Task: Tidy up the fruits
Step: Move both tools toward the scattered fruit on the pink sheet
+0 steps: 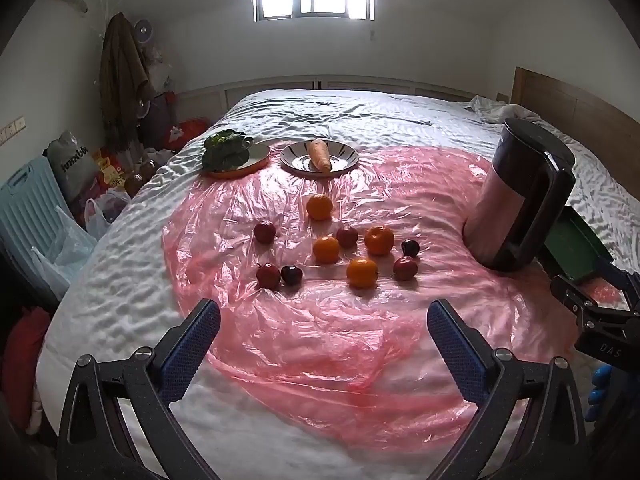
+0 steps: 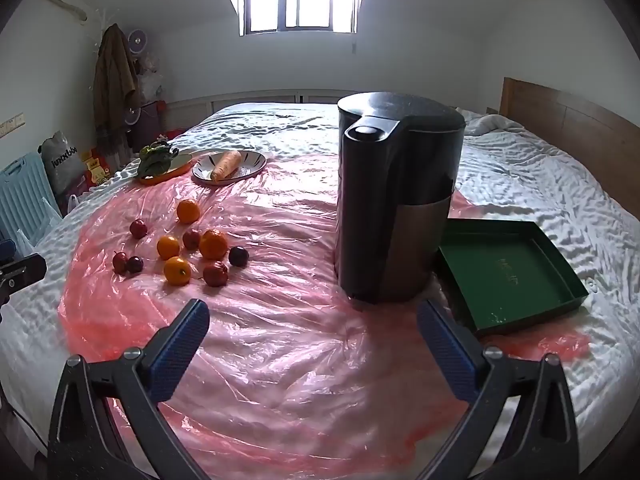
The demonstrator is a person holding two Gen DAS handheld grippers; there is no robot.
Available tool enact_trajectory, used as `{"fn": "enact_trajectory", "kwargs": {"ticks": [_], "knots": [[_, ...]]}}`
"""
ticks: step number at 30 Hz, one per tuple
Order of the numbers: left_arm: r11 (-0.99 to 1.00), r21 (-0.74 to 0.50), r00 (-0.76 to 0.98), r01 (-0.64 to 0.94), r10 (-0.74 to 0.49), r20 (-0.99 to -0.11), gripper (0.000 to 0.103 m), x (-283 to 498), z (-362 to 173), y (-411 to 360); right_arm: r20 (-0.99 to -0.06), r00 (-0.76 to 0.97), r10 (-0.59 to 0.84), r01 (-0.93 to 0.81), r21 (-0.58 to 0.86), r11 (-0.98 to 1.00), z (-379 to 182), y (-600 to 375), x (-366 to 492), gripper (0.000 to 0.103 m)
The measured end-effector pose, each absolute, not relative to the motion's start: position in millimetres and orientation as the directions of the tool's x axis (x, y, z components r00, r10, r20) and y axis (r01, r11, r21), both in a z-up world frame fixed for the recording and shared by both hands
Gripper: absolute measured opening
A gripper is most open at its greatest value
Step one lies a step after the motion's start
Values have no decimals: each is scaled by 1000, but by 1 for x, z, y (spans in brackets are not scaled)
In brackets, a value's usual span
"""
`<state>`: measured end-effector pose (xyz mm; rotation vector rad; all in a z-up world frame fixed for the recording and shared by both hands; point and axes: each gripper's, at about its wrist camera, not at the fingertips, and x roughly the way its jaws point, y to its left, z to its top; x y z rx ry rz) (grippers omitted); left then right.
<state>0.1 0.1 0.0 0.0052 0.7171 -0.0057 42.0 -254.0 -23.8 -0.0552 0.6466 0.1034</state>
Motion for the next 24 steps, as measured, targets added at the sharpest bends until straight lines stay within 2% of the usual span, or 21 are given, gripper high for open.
{"fn": "enact_trajectory", "kwargs": {"ticks": [24], "knots": [[1000, 0, 758, -1, 1, -652, 102, 1, -5, 1, -599, 799, 59, -92, -26, 995, -23, -258, 43, 103]]}}
